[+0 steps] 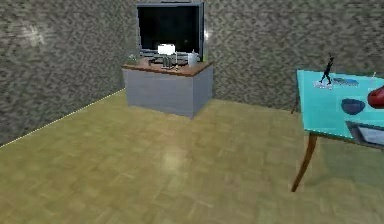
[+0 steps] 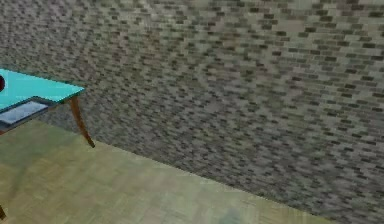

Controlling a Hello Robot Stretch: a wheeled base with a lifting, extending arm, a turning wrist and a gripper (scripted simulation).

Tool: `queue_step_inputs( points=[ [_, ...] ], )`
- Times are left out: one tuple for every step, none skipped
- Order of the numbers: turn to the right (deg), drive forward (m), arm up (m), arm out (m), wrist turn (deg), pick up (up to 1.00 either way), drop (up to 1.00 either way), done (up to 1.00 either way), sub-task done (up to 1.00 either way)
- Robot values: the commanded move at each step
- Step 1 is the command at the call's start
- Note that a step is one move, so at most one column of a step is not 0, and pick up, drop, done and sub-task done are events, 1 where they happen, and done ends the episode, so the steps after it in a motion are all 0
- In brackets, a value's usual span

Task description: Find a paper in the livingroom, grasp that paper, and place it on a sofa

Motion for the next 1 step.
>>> queue_step_inputs(
  points=[
    [45.0,0.00,0.00,0.00,0.0,0.00,0.00,0.00,0.00]
  ],
)
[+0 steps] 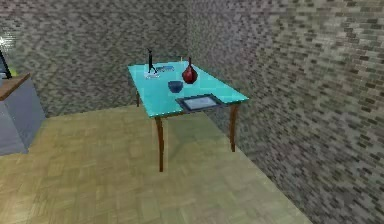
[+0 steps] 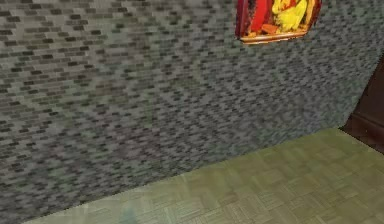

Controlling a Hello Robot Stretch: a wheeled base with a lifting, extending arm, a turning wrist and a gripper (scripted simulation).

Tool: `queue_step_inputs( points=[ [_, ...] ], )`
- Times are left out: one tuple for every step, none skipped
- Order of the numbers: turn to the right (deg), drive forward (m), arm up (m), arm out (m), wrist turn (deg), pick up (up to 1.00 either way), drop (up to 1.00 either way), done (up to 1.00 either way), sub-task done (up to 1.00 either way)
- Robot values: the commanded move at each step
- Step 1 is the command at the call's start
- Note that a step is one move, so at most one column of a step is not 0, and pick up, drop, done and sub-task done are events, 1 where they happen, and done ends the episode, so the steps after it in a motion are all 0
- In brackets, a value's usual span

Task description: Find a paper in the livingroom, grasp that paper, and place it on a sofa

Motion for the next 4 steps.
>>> queue_step_inputs(
  points=[
    [0.0,0.65,0.00,0.00,0.0,0.00,0.00,0.00,0.00],
    [-45.0,0.00,0.00,0.00,0.0,0.00,0.00,0.00,0.00],
    [-39.0,0.00,0.00,0.00,0.0,0.00,0.00,0.00,0.00],
    [45.0,0.00,0.00,0.00,0.0,0.00,0.00,0.00,0.00]
  ],
)
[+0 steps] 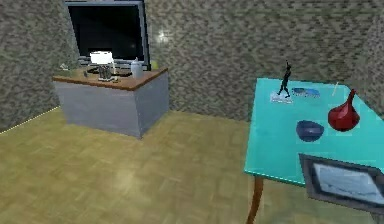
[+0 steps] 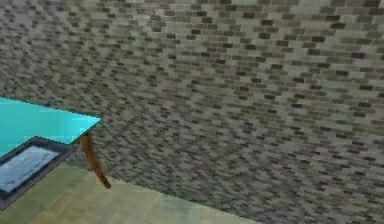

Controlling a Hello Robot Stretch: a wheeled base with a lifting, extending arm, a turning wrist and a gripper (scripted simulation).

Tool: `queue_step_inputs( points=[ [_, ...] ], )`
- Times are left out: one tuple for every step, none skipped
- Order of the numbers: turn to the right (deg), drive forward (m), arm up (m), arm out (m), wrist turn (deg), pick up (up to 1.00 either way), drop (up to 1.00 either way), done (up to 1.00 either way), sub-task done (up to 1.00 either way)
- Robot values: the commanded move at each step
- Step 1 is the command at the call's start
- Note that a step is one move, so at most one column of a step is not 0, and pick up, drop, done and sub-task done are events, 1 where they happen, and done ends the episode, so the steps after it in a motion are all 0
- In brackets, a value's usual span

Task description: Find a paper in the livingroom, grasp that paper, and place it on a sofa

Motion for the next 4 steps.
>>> queue_step_inputs(
  points=[
    [45.0,0.00,0.00,0.00,0.0,0.00,0.00,0.00,0.00],
    [0.0,0.30,0.00,0.00,0.0,0.00,0.00,0.00,0.00],
    [-45.0,0.00,0.00,0.00,0.0,0.00,0.00,0.00,0.00],
    [-45.0,0.00,0.00,0.00,0.0,0.00,0.00,0.00,0.00]
  ],
)
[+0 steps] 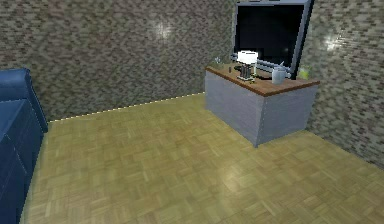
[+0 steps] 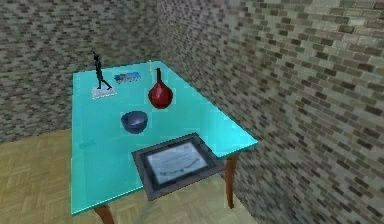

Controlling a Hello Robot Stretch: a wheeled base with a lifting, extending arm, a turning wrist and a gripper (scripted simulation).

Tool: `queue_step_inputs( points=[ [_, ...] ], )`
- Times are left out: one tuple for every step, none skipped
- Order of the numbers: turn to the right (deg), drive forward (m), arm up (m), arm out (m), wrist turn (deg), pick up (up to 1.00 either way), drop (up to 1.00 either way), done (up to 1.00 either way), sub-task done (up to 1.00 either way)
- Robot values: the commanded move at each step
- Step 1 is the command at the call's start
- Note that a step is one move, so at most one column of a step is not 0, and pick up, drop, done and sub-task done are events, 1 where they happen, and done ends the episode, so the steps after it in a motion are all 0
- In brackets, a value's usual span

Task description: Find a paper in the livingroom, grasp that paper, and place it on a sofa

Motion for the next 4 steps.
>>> queue_step_inputs(
  points=[
    [0.0,0.00,0.50,0.00,0.0,0.00,0.00,0.00,0.00],
    [0.0,0.00,0.26,0.00,0.0,0.00,0.00,0.00,0.00],
    [0.0,0.00,0.00,0.30,0.0,0.00,0.00,0.00,0.00],
    [0.0,0.00,0.00,0.00,45.0,0.00,0.00,0.00,0.00]
  ],
)
